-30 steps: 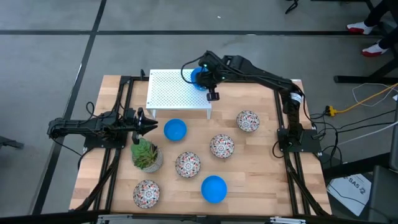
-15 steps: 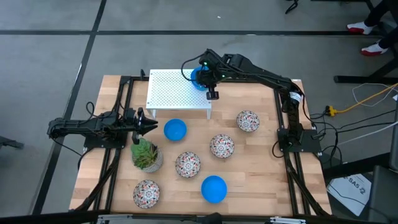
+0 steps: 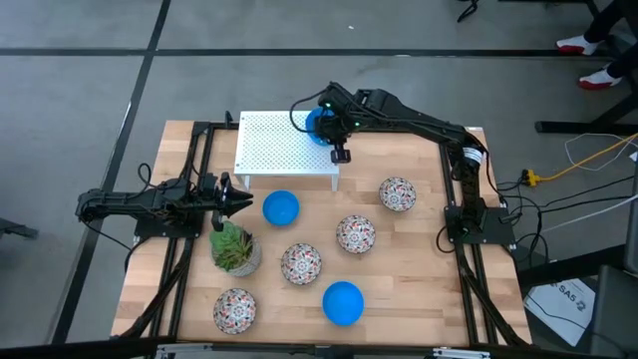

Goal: Pick & Place Mini bowls
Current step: Stack the blue bowl on the blue bowl on the shelf

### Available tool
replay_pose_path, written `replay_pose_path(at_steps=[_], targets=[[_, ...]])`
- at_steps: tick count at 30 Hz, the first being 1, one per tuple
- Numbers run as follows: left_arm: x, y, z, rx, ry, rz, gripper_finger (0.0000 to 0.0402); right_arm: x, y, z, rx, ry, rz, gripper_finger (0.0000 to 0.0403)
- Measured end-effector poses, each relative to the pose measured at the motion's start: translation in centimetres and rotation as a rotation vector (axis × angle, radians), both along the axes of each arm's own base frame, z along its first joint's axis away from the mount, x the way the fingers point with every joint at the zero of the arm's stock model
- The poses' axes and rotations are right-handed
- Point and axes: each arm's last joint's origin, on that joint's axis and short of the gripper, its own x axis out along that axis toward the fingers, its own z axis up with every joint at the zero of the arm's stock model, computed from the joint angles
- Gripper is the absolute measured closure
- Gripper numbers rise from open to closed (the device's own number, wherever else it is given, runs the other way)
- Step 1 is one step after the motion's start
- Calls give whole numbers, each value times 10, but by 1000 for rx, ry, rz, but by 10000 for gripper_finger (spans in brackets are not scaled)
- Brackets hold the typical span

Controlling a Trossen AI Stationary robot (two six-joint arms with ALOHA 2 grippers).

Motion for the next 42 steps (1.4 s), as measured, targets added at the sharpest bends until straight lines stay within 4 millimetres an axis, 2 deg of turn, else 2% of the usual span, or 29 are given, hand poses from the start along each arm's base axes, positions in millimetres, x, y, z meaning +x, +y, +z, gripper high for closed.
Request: replay_pose_path(at_steps=[5, 16, 25, 31, 36, 42], targets=[[0, 0, 0, 0, 0, 0, 302, 2, 11, 16, -16, -40, 28, 394], [0, 0, 0, 0, 0, 0, 302, 4, 51, 51, 10, -128, 60, 393], [0, 0, 0, 0, 0, 0, 302, 11, 79, 52, 131, -161, -12, 393], [0, 0, 0, 0, 0, 0, 302, 13, 85, 49, 224, -171, -109, 393], [0, 0, 0, 0, 0, 0, 302, 15, 91, 46, 332, -157, -99, 393], [0, 0, 0, 0, 0, 0, 302, 16, 106, 46, 403, -150, -76, 364]])
